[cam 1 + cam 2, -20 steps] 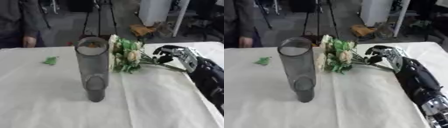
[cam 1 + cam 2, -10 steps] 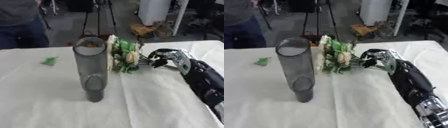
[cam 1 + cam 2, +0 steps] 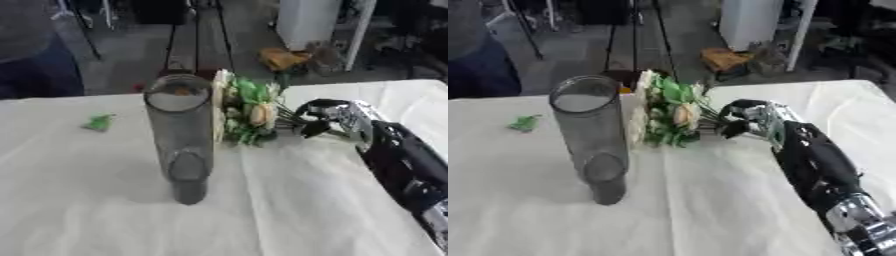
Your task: Arrange flowers into the vase.
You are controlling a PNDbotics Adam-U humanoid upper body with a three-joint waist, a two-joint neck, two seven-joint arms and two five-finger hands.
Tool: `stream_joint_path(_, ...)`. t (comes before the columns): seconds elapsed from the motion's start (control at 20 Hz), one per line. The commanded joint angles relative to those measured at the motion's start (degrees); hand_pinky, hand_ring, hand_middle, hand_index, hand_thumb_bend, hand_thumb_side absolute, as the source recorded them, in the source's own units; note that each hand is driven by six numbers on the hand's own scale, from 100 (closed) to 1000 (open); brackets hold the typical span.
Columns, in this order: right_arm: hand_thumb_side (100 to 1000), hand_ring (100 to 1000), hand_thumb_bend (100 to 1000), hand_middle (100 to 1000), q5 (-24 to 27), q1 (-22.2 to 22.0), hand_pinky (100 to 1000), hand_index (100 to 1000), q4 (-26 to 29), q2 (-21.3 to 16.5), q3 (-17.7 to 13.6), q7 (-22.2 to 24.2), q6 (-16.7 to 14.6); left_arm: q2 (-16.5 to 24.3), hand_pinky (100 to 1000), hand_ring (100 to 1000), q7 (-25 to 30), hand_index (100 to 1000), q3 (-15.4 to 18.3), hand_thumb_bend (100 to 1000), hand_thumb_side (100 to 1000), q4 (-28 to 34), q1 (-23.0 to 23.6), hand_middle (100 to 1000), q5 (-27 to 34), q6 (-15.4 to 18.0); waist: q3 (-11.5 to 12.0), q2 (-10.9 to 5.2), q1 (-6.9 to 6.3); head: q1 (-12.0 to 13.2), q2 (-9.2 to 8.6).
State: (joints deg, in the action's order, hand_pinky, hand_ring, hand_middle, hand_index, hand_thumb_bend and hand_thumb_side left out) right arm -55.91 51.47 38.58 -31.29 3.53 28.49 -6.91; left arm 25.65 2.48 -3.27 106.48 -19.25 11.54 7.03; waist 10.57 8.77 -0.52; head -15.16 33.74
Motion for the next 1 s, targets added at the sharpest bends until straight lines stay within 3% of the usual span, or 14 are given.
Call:
stream_joint_path(0.05, 578, 939, 141, 915, -1.7, 0.8, 872, 915, 0.0, -0.6, -0.1, 0.5, -0.4, 0.6, 566, 497, 0.2, 703, 0.4, 1000, 814, 0.5, -0.9, 650, 0.2, 0.0, 0.1, -0.74, 0.02, 0.0, 0.02)
stream_joint_path(1.0, 568, 856, 104, 868, -3.6, 0.0, 803, 892, -0.9, 0.4, -0.1, -0.3, -0.3, 0.4, 567, 497, 0.2, 703, 0.5, 1000, 814, 0.5, -1.1, 649, 0.3, 0.1, 0.3, -0.5, 0.09, -0.2, -0.37)
